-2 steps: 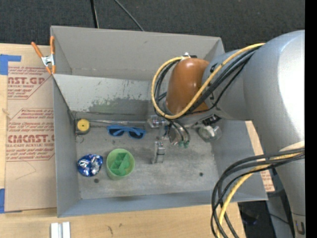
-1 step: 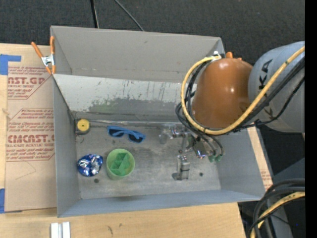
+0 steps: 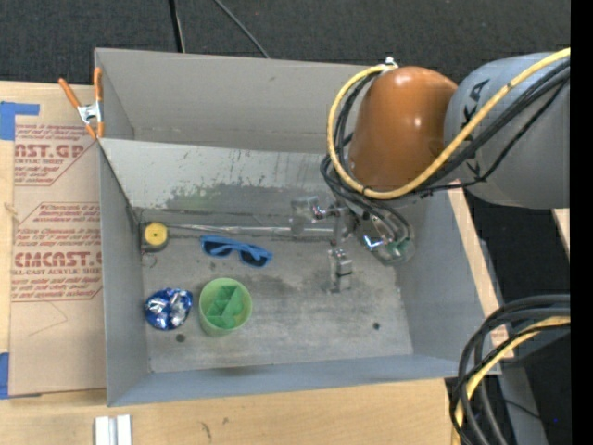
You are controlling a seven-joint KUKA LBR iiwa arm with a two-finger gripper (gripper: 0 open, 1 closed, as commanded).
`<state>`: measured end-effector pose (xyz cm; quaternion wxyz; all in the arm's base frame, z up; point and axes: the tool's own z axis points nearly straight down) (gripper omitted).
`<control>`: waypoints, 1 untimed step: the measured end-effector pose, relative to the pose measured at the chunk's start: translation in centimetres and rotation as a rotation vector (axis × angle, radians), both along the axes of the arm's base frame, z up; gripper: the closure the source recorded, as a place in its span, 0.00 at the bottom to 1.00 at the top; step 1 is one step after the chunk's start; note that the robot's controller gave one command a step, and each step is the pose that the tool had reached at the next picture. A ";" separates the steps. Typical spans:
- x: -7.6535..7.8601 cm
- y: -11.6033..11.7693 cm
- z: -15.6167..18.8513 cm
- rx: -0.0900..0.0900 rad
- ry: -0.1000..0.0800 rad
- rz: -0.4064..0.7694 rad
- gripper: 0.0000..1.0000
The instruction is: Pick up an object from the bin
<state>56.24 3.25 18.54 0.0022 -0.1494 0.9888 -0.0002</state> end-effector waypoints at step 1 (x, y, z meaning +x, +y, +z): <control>2.9 1.2 -10.9 0.001 0.005 0.242 0.00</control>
Offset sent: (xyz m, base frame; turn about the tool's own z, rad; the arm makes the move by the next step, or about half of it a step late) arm 0.0296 0.0105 -0.1062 -0.2407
